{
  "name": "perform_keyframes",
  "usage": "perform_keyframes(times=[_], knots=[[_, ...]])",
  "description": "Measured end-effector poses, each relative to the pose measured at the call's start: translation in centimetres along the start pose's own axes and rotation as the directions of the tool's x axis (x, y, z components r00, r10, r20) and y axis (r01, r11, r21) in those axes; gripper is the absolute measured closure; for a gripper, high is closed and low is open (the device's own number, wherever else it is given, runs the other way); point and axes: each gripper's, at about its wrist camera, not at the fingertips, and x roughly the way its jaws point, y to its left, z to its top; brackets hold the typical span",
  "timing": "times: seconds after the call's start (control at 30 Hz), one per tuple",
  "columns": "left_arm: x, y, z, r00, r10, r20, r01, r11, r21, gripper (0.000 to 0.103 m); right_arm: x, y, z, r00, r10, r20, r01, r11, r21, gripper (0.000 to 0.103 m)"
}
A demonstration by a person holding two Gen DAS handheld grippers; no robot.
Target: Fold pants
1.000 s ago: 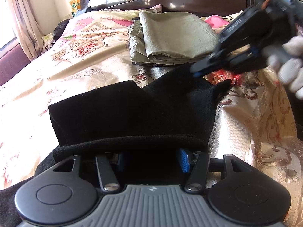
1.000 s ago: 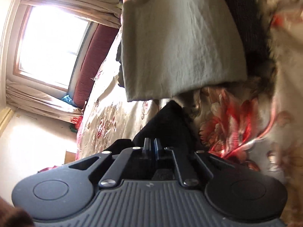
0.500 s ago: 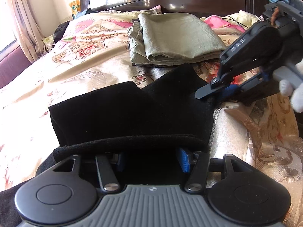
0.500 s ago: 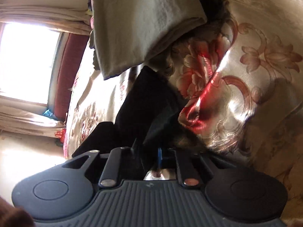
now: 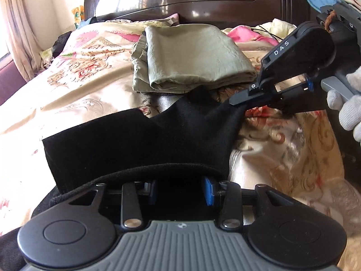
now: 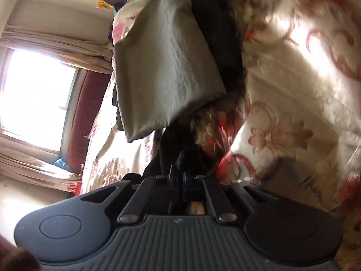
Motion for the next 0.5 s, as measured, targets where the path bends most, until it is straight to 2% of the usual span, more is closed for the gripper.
perform_keyframes(times=[0.1,0.13,0.2,0.23,0.3,0.37,0.43,0.5], knots=[[0.2,0.2,0.1,1.000,-0.007,-0.003,0.007,1.000,-0.011,0.048,0.4,1.0,-0.4,1.000,0.001,-0.022,-0.003,0.998,-0.070,0.087],[0.5,-0.1,0.4,1.000,0.002,0.000,-0.002,1.000,0.000,0.048,0.9,1.1,-0.2,1.000,0.005,-0.030,-0.007,0.998,-0.068,0.079],[1.0,-0.8,1.0,0.999,0.031,0.008,-0.031,0.999,0.040,0.049,1.8,0.9,0.3,1.000,0.015,-0.023,-0.016,0.999,-0.048,0.079],[1.2,-1.9,1.4,0.998,0.058,0.019,-0.059,0.992,0.111,0.050,2.2,0.8,0.4,1.000,0.013,-0.015,-0.013,0.999,-0.040,0.083],[1.4,-4.0,1.9,0.995,0.081,0.058,-0.094,0.962,0.256,0.052,2.2,0.7,0.5,1.000,0.029,0.004,-0.028,0.999,-0.034,0.087],[2.4,-6.5,2.4,0.990,0.113,0.078,-0.136,0.897,0.421,0.053,1.6,0.4,0.3,0.999,0.036,0.018,-0.035,0.999,-0.028,0.084],[3.4,-7.6,3.0,0.989,0.127,0.080,-0.150,0.853,0.499,0.053,1.0,-0.2,0.3,0.998,0.049,0.026,-0.049,0.999,-0.009,0.083],[3.3,-7.7,3.5,0.991,0.101,0.089,-0.132,0.847,0.514,0.053,0.6,-1.0,0.6,0.995,0.090,0.038,-0.091,0.995,0.028,0.080]])
